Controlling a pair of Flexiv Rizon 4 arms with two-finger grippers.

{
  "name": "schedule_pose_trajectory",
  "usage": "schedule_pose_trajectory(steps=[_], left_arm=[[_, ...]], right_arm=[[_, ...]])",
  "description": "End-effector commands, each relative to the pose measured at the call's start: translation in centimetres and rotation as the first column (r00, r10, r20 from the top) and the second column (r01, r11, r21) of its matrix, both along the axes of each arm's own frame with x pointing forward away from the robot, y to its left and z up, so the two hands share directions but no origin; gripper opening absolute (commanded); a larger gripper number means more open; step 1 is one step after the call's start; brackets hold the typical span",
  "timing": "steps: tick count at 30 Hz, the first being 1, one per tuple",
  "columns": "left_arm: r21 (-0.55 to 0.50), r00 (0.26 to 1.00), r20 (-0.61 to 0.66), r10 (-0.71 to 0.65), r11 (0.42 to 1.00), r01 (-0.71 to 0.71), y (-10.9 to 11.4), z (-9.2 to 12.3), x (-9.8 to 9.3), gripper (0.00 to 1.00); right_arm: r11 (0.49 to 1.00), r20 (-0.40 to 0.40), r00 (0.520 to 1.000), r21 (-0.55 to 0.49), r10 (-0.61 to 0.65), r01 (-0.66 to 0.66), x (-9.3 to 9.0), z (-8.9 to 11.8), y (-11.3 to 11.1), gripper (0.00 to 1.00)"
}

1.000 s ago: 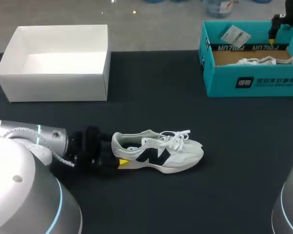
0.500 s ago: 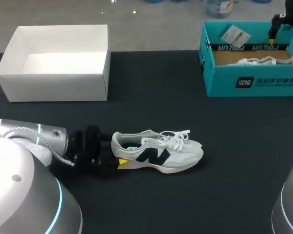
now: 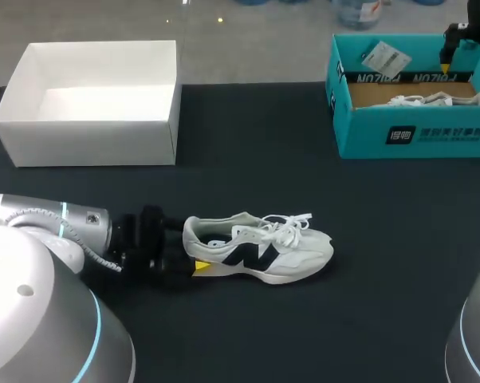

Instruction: Take the shoe out of the shoebox, open the shoe tongue, remove and reinsert the insole, then place the shoe into the shoebox

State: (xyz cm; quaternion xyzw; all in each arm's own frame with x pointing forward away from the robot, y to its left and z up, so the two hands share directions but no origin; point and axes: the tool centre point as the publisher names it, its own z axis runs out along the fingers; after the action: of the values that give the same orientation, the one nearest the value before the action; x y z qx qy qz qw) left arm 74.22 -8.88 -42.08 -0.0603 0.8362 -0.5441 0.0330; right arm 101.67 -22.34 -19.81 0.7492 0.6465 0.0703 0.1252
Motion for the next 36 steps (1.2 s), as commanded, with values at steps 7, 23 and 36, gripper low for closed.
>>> schedule_pose_trajectory(steps=[7, 23, 36], left_arm=[[0.010, 1.000, -0.005, -0.002, 1.000, 0.002, 0.2, -0.2, 0.3, 1.00], [0.074, 1.000, 0.005, -0.010, 0.997, 0.009, 2.9, 0.9, 0.1, 1.00], [0.124, 1.000, 0.014, -0.009, 0.992, 0.008, 5.5, 2.4, -0.5, 1.00]], right_arm=[[1.000, 0.001, 1.000, 0.000, 0.000, 0.000, 0.0, 0.0, 0.0, 1.00], [1.000, 0.001, 1.000, 0.000, 0.000, 0.000, 0.0, 0.0, 0.0, 1.00], [1.000, 0.001, 1.000, 0.000, 0.000, 0.000, 0.0, 0.0, 0.0, 1.00]])
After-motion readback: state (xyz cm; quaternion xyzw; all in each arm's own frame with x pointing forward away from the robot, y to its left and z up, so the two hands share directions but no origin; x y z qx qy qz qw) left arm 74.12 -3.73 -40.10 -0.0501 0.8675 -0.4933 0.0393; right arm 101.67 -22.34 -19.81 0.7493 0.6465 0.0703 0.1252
